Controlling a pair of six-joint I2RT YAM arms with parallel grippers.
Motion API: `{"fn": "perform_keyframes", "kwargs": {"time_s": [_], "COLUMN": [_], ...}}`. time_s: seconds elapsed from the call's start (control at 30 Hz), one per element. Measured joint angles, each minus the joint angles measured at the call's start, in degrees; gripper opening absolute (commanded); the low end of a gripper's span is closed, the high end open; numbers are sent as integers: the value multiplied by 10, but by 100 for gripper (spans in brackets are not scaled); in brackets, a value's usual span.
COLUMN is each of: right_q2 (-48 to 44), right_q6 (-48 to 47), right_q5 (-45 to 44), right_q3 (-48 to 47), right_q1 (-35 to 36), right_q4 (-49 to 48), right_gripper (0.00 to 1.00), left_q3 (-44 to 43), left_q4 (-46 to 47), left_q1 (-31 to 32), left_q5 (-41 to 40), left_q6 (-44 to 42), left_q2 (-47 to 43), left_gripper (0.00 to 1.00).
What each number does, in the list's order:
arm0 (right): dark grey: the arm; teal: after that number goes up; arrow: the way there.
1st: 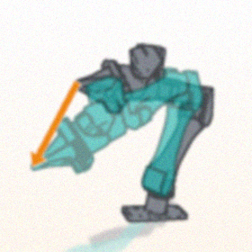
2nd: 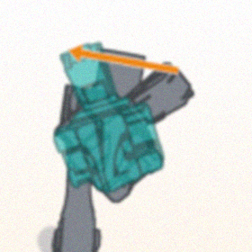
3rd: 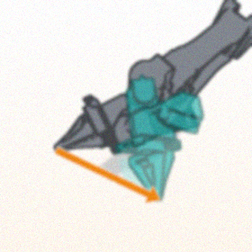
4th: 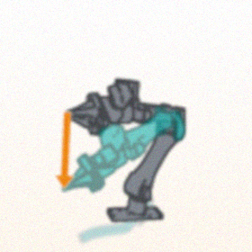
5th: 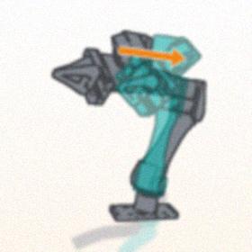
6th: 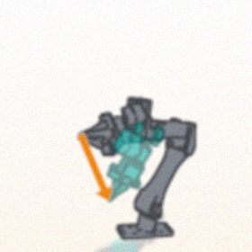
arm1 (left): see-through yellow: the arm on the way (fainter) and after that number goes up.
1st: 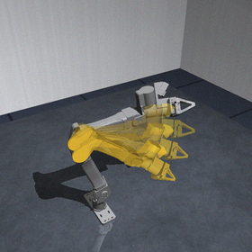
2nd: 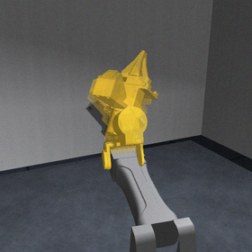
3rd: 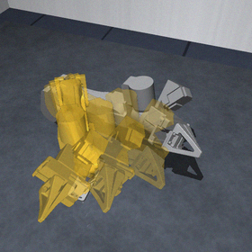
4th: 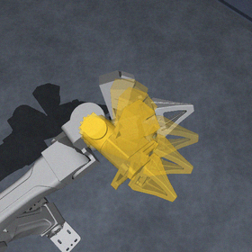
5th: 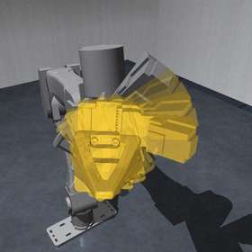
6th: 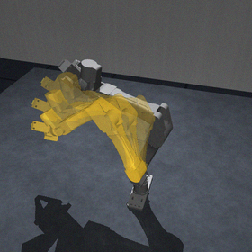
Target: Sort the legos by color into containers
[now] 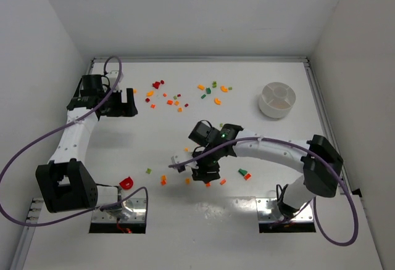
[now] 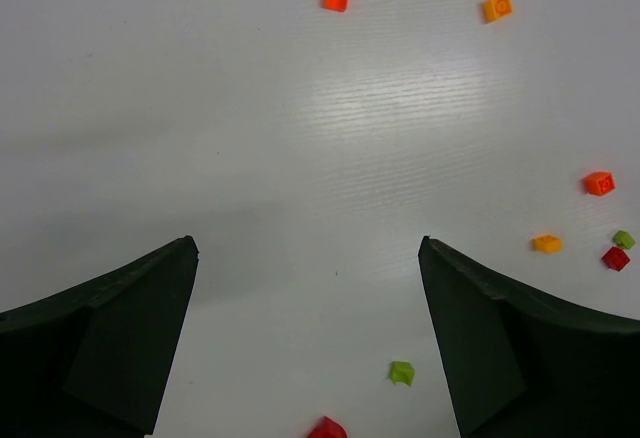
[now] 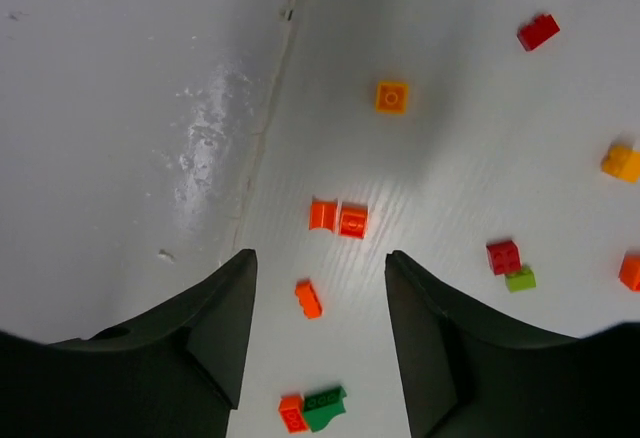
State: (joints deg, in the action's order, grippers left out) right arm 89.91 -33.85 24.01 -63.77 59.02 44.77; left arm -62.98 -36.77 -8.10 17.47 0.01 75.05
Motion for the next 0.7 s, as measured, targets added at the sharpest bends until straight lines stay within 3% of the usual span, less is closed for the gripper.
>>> {"fn": "perform_keyframes", "kwargs": {"time_s": [0.4, 0.57, 0.7], "right_q2": [89, 115, 133], "right_q6": [38, 45, 50], "right_q5": [-88, -105, -116], "right_q3": [15, 15, 15], "right_q1": [82, 97, 102], "right_q4": [-144, -167, -178], "right_gripper": [43, 43, 49], "left_q3": [0, 0, 0], "left_q4": [0, 0, 0], "left_q1": [-3, -6, -6], "left_q5": [-3, -7, -8], "left_q6": [0, 0, 0], "left_q2": [0, 0, 0], "left_gripper": [99, 99, 99]}}
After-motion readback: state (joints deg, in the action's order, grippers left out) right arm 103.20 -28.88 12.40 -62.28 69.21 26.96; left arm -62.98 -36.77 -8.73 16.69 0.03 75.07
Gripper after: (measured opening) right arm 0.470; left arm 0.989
